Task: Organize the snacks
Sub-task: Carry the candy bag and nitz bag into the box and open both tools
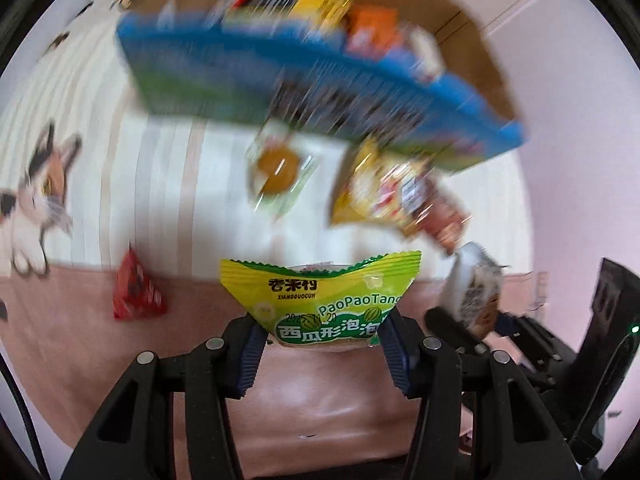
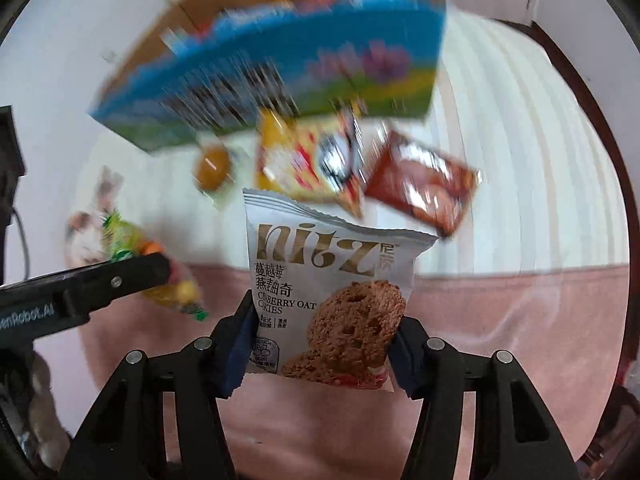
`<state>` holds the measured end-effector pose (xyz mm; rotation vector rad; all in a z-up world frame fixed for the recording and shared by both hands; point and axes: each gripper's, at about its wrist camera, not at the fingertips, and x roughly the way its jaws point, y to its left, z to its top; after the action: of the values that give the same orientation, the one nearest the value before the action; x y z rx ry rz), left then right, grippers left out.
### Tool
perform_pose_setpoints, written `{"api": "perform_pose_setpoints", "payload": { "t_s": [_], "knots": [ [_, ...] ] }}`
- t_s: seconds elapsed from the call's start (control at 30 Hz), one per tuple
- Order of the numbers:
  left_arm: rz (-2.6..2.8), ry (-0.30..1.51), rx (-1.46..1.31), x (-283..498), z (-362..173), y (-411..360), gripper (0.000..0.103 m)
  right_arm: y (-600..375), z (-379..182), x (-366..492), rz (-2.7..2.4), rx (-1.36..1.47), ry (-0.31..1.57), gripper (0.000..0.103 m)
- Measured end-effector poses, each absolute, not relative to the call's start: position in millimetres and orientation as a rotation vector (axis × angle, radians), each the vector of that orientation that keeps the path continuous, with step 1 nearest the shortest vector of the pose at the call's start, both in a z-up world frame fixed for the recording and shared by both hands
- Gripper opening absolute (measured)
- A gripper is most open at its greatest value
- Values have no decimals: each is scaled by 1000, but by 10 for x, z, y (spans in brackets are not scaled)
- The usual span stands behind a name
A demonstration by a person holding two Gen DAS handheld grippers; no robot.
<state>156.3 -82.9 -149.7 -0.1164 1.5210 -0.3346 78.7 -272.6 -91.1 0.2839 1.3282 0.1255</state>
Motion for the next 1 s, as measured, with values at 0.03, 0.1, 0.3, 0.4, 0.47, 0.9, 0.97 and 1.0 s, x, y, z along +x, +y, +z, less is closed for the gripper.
{"api": "perform_pose_setpoints", "payload": {
  "t_s": [0.03,0.1,0.3,0.4,0.47,0.9,0.97,1.0],
  "knots": [
    [-358,1505,-126,1656,-1387,-847,49,-2761,-787,866,136,296,1310,60],
    [-405,1476,-122,1809,-1176,-909,49,-2839,-457,1059,150,294,1257,60],
    [-450,1416,-96,2494,-796,-1097,49,-2988,91,1706,126,228,1155,61],
    [-429,1419,-69,2848,-830,-1194,49,-3054,155,2085,92,186,1149,61],
    [-416,1444,-77,3034,-916,-1227,49,-3101,122,2293,79,187,1161,61],
    [-317,1553,11,3450,-1703,-1247,79,-3171,-613,2785,-11,96,1355,80],
    [-304,1551,10,3433,-1719,-1208,79,-3182,-617,2766,-16,93,1354,82],
    [-296,1552,7,3424,-1724,-1182,79,-3191,-612,2764,-17,95,1355,83]
  ]
}}
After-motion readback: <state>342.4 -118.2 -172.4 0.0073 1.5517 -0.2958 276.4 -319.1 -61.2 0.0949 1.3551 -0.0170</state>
